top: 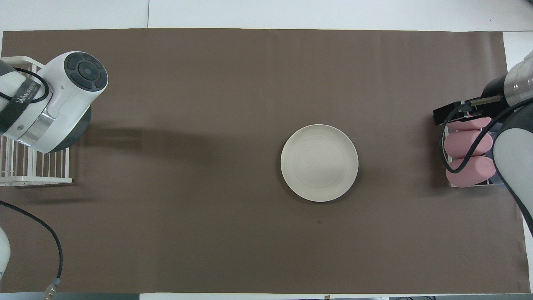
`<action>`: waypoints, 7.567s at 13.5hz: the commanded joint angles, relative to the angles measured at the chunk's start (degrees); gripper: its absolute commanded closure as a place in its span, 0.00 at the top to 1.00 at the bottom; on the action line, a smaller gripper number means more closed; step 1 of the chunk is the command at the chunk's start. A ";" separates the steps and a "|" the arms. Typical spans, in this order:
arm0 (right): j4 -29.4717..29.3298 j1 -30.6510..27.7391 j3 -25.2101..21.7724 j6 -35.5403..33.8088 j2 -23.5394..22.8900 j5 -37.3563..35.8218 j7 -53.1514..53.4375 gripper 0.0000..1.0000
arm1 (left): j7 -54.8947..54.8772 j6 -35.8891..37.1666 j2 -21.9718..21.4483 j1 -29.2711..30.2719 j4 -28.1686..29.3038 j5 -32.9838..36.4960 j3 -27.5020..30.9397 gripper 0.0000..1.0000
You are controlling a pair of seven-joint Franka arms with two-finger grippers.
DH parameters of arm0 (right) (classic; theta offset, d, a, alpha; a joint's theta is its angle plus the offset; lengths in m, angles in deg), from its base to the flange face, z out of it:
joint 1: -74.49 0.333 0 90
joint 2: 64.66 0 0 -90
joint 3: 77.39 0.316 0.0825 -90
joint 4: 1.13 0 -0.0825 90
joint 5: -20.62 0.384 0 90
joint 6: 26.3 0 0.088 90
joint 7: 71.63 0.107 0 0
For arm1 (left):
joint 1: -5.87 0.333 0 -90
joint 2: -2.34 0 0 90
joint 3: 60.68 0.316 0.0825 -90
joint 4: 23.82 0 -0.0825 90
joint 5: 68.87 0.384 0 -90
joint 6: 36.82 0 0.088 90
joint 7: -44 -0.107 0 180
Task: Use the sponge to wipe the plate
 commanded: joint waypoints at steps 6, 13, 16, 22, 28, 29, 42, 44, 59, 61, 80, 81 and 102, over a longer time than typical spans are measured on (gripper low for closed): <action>0.48 -0.24 1.20 -0.06 0.76 -0.87 0.70 1.00 | 1.55 0.13 -0.30 -0.06 -0.09 1.43 0.19 0.16; 0.31 -0.24 1.20 -0.49 0.67 -0.78 0.78 1.00 | 0.07 -0.05 -1.27 0.02 -2.89 -1.37 0.02 0.00; -0.66 -0.15 1.37 -2.86 0.67 -0.96 3.76 1.00 | -1.95 3.71 -1.53 -0.68 -7.97 -10.14 -0.07 0.00; -1.89 3.44 1.81 -5.15 0.49 -0.26 23.04 1.00 | -5.74 15.76 -3.28 -0.33 -20.73 -40.44 -1.57 0.00; -1.02 6.97 1.90 -5.15 1.11 -0.34 44.52 1.00 | -7.22 16.66 -7.33 3.53 -20.56 -72.00 -0.95 0.00; -0.93 7.05 1.99 -5.50 1.11 -0.26 46.82 1.00 | -9.93 16.65 -8.29 4.06 -19.78 -77.01 -0.78 0.00; 3.64 17.34 3.13 -0.41 3.13 10.29 97.98 1.00 | -39.38 3.29 -25.09 5.21 19.59 -123.26 -0.42 0.00; 4.96 17.34 4.27 1.69 3.22 10.46 100.09 1.00 | -43.25 3.29 -25.17 4.60 22.23 -127.40 -0.42 0.00; 11.38 29.99 5.33 24.55 -2.14 18.55 127.61 1.00 | -70.08 -1.38 -25.88 -4.55 33.14 -140.69 -0.60 0.00; 11.90 30.08 5.33 26.73 -2.49 18.55 127.61 1.00 | -70.08 0.39 -25.61 -4.02 33.14 -140.69 -0.51 0.00; 15.24 31.58 5.24 32.99 -2.58 18.29 121.65 0.00 | -69.90 1.80 -26.23 -3.67 34.28 -139.99 -0.16 1.00; 15.77 31.58 5.24 32.90 -2.41 18.11 120.42 0.00 | -69.81 1.80 -26.23 -3.67 34.28 -139.73 -0.16 1.00; 34.75 18.57 5.15 44.94 -9.96 14.42 84.30 0.00 | -67.09 0.48 -24.47 6.96 30.77 -108.81 -0.07 1.00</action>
